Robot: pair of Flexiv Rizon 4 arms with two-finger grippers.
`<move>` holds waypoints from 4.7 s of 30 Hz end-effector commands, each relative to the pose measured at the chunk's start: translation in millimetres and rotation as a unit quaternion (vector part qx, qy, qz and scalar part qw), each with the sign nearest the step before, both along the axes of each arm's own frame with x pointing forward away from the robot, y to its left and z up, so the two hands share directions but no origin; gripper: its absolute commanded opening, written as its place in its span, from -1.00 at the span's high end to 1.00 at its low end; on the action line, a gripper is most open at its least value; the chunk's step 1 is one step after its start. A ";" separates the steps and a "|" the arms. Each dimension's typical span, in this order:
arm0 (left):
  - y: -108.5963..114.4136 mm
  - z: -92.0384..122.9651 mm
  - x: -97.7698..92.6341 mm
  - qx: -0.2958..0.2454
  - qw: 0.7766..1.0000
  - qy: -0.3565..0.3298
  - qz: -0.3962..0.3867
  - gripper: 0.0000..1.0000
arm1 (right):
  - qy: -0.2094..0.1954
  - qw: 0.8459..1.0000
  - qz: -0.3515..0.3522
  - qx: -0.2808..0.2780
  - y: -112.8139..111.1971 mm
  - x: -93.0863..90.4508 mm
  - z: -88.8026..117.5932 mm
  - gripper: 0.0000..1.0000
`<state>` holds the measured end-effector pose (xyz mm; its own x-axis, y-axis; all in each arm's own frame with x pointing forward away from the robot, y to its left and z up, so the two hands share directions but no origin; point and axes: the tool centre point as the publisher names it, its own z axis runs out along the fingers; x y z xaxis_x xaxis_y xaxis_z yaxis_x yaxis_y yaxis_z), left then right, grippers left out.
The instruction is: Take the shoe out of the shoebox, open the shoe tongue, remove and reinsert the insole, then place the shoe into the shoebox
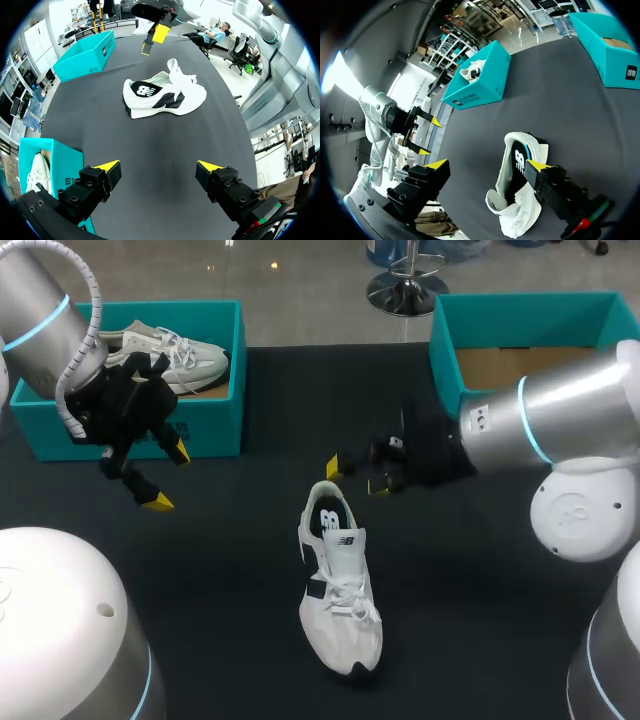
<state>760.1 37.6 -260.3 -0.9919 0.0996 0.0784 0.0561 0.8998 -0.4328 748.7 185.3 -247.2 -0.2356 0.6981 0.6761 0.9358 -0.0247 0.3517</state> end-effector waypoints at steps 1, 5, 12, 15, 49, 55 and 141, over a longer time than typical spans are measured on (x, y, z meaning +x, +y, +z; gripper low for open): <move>0.1 -0.2 -0.2 0.001 1.000 0.000 0.000 -1.00 | 0.025 0.987 -0.046 -0.151 3.8 -10.3 4.1 -1.00; 0.1 -0.2 -0.2 0.001 1.000 0.000 0.000 -1.00 | 0.039 0.988 -0.043 -0.145 4.3 -11.3 3.1 -1.00; 0.1 -0.2 -0.2 0.001 1.000 0.000 0.000 -1.00 | 0.039 0.988 -0.043 -0.145 4.3 -11.3 3.1 -1.00; 0.1 -0.2 -0.2 0.001 1.000 0.000 0.000 -1.00 | 0.047 0.983 -0.045 -0.172 6.6 -9.3 5.6 -1.00; 0.1 -0.2 -0.2 0.001 1.000 0.000 0.000 -1.00 | 0.119 0.909 -0.054 -0.395 25.7 2.4 -77.9 1.00; 0.1 -0.2 -0.2 0.001 1.000 0.000 0.000 -1.00 | 0.121 0.904 -0.068 -0.403 23.3 3.5 -94.1 1.00; 0.1 -0.2 -0.2 0.001 1.000 0.000 0.000 -1.00 | 0.100 0.897 -0.085 -0.422 11.1 10.1 -128.4 1.00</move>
<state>760.1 37.6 -260.2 -0.9919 0.0996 0.0784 0.0562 0.8998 -0.4327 754.2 193.5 -358.1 -0.0044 0.9944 -0.1058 0.9881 0.0206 0.1524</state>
